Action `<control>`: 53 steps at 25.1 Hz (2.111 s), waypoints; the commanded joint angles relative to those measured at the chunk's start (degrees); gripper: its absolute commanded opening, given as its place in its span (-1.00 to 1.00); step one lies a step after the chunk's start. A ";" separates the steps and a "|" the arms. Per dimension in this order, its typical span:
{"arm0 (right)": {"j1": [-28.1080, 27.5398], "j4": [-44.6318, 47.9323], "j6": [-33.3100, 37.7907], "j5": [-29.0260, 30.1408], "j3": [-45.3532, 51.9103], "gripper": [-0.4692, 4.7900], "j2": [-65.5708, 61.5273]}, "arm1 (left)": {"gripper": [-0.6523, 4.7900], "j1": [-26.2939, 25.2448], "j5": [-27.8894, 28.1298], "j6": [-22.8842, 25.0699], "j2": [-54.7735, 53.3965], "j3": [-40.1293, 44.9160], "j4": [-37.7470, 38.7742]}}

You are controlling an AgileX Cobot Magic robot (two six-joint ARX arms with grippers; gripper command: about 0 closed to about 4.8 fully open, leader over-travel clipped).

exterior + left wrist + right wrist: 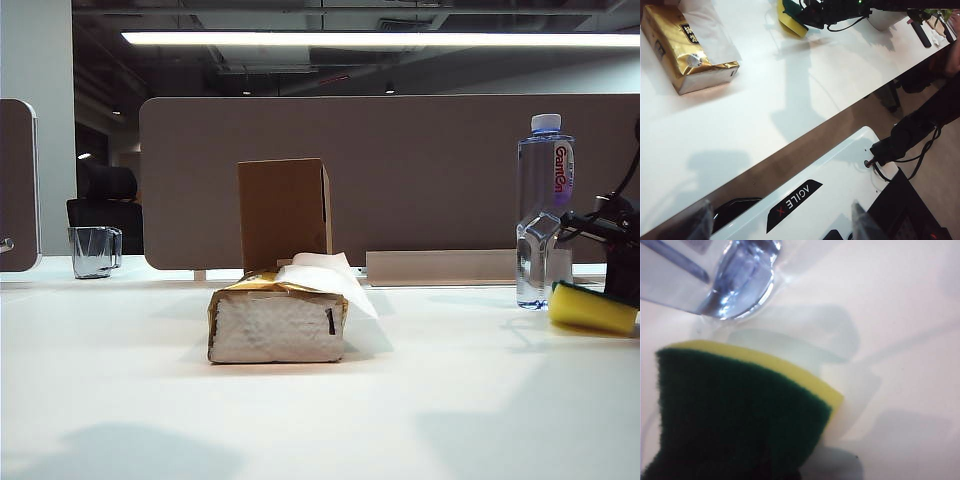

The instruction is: Move the sponge from left to right to wipe the table, avoiding obstacles on the table, and finally reaching the bottle of mineral water.

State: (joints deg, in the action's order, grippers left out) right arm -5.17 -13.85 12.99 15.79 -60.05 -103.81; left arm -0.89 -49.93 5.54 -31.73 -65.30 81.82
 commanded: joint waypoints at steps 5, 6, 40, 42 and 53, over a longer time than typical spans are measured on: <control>-0.04 -3.06 2.03 0.66 0.48 -0.25 -1.03 | 0.54 0.02 -0.46 0.00 0.04 -0.31 0.00; -0.04 -3.04 2.03 1.18 0.48 -0.19 -1.01 | 0.54 0.02 -0.46 0.00 0.04 -0.31 0.00; -2.93 -5.22 2.01 2.62 -0.39 0.16 7.78 | 0.54 0.02 -0.48 -0.20 0.04 -0.31 0.17; -2.95 -6.82 1.95 2.67 -0.90 0.16 8.37 | 0.54 0.02 -0.48 -0.17 0.04 -0.31 0.17; -2.95 -7.80 1.49 5.18 -0.94 0.15 17.77 | 0.54 0.02 -0.31 0.04 0.04 -0.31 -0.55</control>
State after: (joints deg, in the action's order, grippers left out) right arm -8.12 -21.87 14.92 19.75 -60.71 -87.53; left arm -0.91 -49.93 5.37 -31.70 -65.30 81.84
